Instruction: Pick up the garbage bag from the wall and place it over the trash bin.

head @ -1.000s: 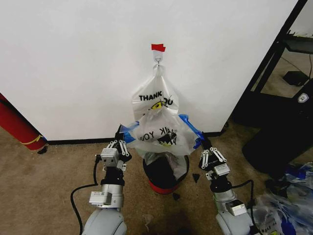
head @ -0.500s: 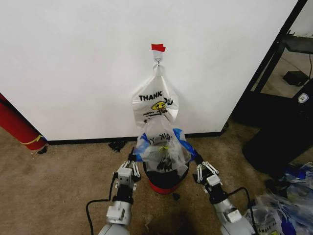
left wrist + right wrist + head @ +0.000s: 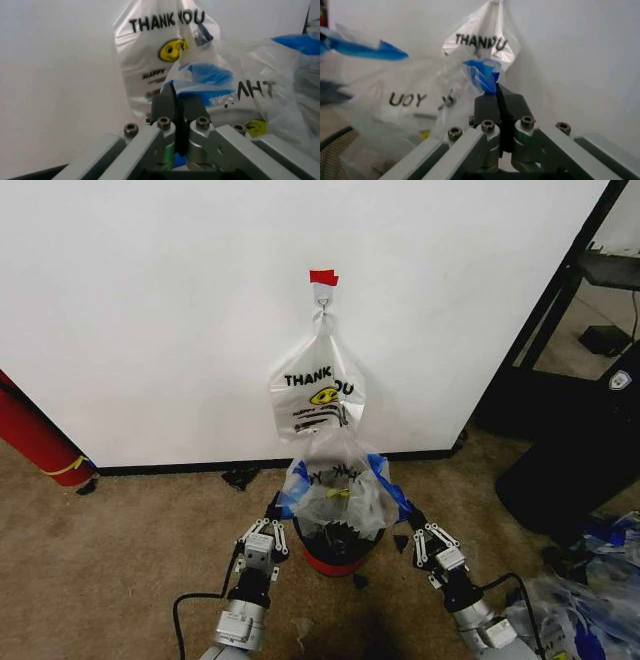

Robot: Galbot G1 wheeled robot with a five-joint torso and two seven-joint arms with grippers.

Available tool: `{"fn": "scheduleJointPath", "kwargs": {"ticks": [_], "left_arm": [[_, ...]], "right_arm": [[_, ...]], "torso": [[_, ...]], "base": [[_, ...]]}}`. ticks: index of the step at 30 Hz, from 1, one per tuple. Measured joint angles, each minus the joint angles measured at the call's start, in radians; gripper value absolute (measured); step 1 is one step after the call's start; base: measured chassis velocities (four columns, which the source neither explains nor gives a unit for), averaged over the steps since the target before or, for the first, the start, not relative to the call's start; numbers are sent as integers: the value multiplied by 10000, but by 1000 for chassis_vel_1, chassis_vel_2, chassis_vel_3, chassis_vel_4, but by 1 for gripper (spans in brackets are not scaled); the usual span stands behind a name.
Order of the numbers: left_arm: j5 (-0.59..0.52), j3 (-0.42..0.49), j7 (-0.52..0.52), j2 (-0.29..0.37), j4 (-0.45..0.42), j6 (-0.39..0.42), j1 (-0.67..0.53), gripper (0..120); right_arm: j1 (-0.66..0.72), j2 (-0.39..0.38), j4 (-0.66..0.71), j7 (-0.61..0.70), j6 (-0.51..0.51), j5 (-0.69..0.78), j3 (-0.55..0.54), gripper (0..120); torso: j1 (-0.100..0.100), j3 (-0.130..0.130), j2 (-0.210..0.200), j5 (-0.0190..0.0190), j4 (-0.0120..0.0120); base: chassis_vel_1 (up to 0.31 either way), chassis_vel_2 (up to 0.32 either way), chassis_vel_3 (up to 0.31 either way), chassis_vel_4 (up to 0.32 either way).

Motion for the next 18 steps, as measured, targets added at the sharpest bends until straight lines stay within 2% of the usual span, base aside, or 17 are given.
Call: {"fn": "scheduleJointPath", "kwargs": {"ticks": [2, 7, 11, 13, 18], "left_arm": [[-152, 58, 4, -154, 232, 1, -191, 0], [-253, 57, -4, -336, 430, -1, -472, 0], [-233, 12, -13, -116, -20, 98, -105, 0], [-156, -49, -15, 161, -348, 173, 287, 0], [25, -187, -40, 625, -469, 204, 658, 0]], "right_arm": [[366, -39, -304, -1245, 337, 831, 189, 0], [914, 108, -862, -2599, 537, 2137, 111, 0], [579, -5, -480, -2875, 493, 2323, 6, 0], [96, -337, 164, -2564, 198, 2244, 66, 0], [-742, -993, 704, -2039, -138, 2183, 274, 0]], "torso": [[0, 0, 0, -2, 1], [1, 1, 0, -1, 1], [1, 1, 0, 0, 0], [0, 0, 0, -2, 0], [0, 0, 0, -5, -1]], "base": [[0, 0, 0, 0], [0, 0, 0, 0], [0, 0, 0, 0], [0, 0, 0, 0], [0, 0, 0, 0]]}}
